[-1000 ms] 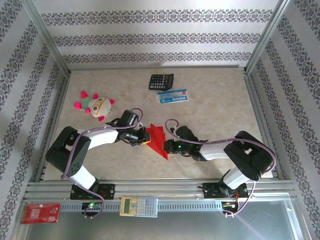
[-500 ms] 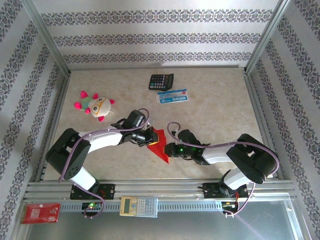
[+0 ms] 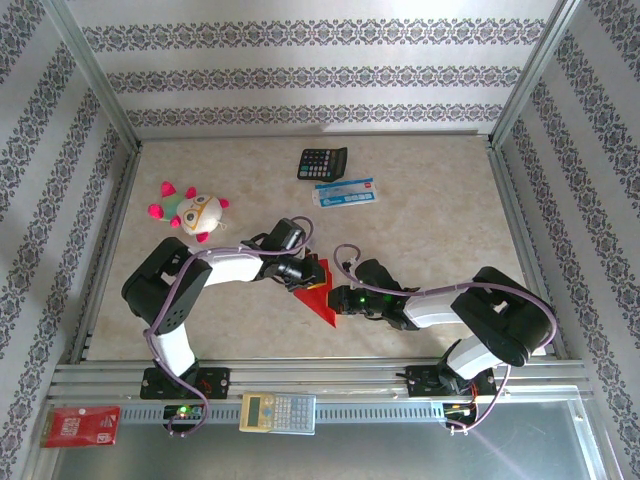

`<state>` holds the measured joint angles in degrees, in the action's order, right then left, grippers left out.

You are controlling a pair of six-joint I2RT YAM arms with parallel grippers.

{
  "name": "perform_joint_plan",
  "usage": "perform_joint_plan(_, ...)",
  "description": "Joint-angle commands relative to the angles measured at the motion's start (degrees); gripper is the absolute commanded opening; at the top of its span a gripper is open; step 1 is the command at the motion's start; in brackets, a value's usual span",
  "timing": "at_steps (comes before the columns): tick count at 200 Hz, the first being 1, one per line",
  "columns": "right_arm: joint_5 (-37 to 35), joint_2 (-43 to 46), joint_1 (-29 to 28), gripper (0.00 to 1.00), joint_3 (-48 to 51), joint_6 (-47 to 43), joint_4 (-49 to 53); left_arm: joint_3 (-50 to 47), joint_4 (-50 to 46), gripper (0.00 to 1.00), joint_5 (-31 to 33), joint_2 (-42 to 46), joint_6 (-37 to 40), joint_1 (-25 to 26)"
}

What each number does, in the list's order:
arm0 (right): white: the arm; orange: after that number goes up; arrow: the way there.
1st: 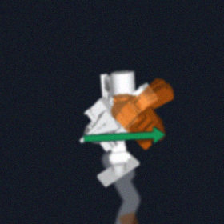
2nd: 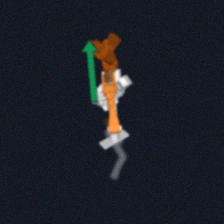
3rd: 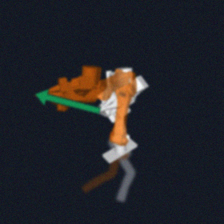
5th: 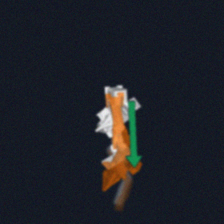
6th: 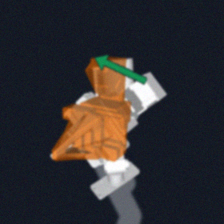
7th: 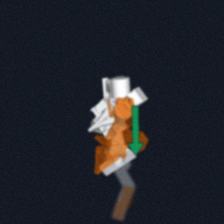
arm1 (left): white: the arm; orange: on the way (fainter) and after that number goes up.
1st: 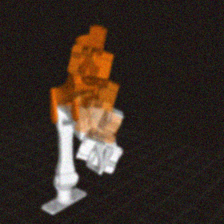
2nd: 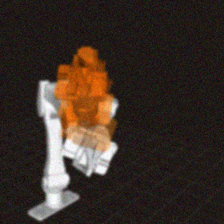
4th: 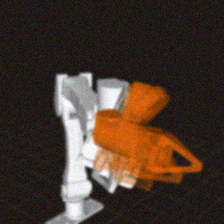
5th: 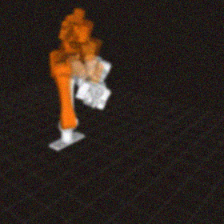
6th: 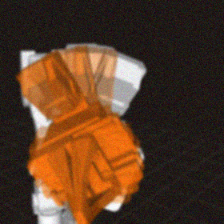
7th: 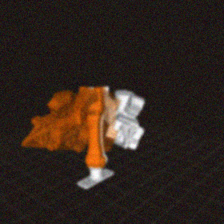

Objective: Fold a paper plane with a square sheet of paper (pick it up from the middle)

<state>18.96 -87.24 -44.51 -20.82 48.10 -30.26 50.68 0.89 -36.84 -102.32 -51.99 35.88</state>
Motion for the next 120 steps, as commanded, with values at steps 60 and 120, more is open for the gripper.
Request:
perform_joint_plan(60,-0.5,-1.4,-0.6,0.04,0.8,0.8,-1.0,0.7,-0.2,0.07,1.3,-2.3,3.7,-1.6)
perform_joint_plan(120,-0.9,-1.9,-0.7,0.04,0.7,1.5,-1.0,-0.7,-0.2,0.06,1.5,-2.3,4.3,-2.5)
